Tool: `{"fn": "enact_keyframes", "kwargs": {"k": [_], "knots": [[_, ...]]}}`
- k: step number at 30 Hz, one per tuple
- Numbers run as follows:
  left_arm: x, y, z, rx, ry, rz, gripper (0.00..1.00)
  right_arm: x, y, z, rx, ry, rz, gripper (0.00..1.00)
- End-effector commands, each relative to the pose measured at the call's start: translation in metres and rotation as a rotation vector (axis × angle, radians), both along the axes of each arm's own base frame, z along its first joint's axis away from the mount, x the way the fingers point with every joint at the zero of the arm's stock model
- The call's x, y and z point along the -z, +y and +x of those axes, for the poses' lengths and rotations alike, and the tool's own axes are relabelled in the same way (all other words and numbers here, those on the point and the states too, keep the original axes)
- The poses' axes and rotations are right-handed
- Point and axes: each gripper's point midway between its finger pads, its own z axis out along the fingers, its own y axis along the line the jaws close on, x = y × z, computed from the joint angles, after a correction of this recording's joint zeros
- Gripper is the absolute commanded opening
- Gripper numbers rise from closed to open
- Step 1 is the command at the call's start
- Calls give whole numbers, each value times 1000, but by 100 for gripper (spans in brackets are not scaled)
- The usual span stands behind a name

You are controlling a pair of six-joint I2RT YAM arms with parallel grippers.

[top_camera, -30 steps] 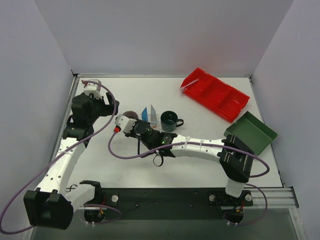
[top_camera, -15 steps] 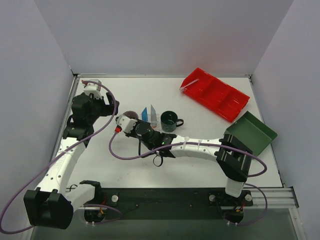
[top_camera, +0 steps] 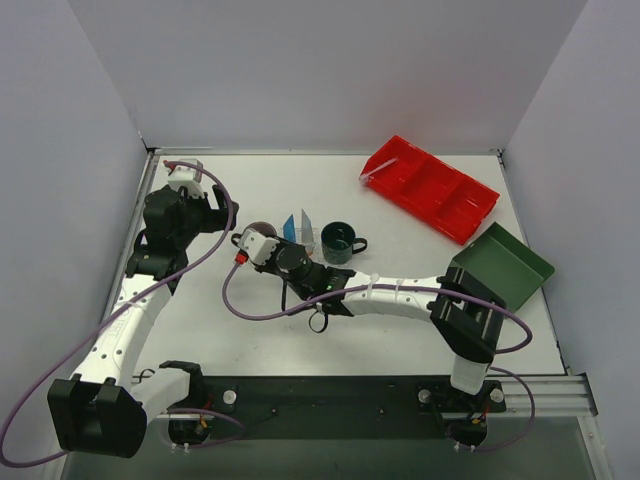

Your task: Prepare toiletry sets of a toothbrush and toothpaste on the tray

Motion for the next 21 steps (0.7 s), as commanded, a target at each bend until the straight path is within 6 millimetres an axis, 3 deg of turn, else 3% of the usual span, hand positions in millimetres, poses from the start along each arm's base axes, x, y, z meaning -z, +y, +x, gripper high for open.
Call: {"fn": "enact_keyframes", "kwargs": {"k": [1, 14, 21], "knots": [[-20, -2, 4, 12, -55, -2, 90, -10, 1, 9, 24, -49, 70, 0], [-19, -1, 4, 13, -54, -1, 90, 0, -5, 11, 40, -48, 49, 1], [-19, -2, 4, 15, -54, -3, 90, -11, -2, 1, 17, -58, 57, 28]]}}
